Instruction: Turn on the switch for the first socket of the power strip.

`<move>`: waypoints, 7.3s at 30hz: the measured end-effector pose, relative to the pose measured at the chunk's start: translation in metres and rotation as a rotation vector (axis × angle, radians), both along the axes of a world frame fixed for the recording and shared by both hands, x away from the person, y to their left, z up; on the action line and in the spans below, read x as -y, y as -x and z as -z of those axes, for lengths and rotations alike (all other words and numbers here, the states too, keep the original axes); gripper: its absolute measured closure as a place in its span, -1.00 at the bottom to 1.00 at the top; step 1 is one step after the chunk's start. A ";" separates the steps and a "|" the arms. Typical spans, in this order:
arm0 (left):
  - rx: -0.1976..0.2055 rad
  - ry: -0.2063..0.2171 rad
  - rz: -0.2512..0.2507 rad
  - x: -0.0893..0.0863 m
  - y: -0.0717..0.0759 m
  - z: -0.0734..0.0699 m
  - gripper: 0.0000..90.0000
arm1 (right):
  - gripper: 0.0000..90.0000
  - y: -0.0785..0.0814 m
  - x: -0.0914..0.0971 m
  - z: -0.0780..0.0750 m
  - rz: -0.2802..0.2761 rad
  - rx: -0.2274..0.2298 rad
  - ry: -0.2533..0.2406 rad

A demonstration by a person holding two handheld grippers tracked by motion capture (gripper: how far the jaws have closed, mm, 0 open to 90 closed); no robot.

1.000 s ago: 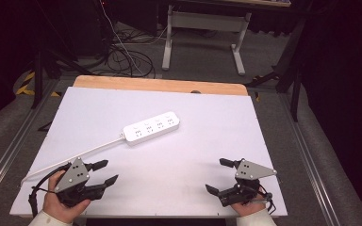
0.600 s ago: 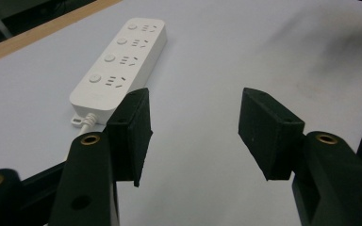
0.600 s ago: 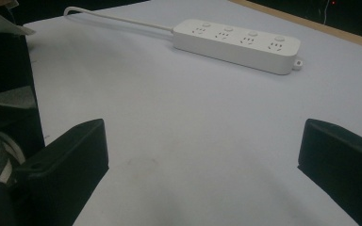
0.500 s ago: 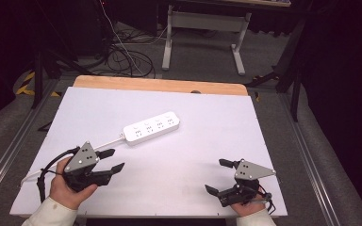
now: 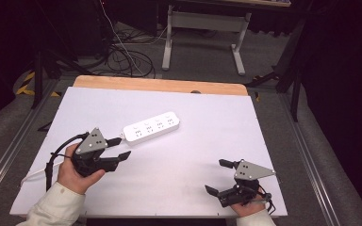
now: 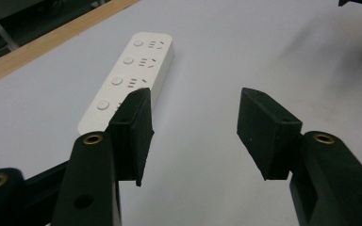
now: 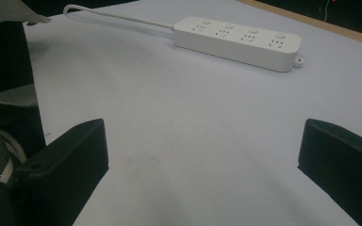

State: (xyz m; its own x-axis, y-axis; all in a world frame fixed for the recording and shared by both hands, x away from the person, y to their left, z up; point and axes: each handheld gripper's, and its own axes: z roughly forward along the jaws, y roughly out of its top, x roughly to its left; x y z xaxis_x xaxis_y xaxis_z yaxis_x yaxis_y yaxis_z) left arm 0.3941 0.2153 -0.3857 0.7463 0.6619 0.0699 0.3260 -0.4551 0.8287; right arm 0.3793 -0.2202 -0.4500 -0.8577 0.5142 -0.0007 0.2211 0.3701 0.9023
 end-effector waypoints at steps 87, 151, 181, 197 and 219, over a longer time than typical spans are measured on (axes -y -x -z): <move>-0.118 -0.062 -0.278 0.030 -0.133 0.076 1.00 | -0.94 -0.001 0.001 0.003 -0.017 -0.020 0.000; -0.067 -0.100 -0.325 0.038 -0.129 0.083 1.00 | -0.94 0.002 0.000 0.004 -0.019 -0.024 0.004; -0.092 -0.058 -0.268 0.028 -0.116 0.039 1.00 | -0.94 0.001 -0.001 0.004 -0.010 -0.030 0.003; -0.073 0.004 -0.215 0.021 -0.097 0.015 0.46 | -0.94 0.000 -0.001 0.004 -0.017 -0.027 0.001; -0.027 0.054 -0.039 0.001 -0.031 -0.014 -0.24 | -0.94 0.001 0.000 0.003 -0.010 -0.018 0.002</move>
State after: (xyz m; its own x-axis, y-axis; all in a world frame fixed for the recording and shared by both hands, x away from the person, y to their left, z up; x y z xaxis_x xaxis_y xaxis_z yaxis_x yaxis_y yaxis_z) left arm 0.4253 0.2146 -0.3717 0.7207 0.6931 0.0136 0.3652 -0.3963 0.8424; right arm 0.3782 -0.2207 -0.4528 -0.8625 0.5059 0.0138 0.2337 0.3740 0.8975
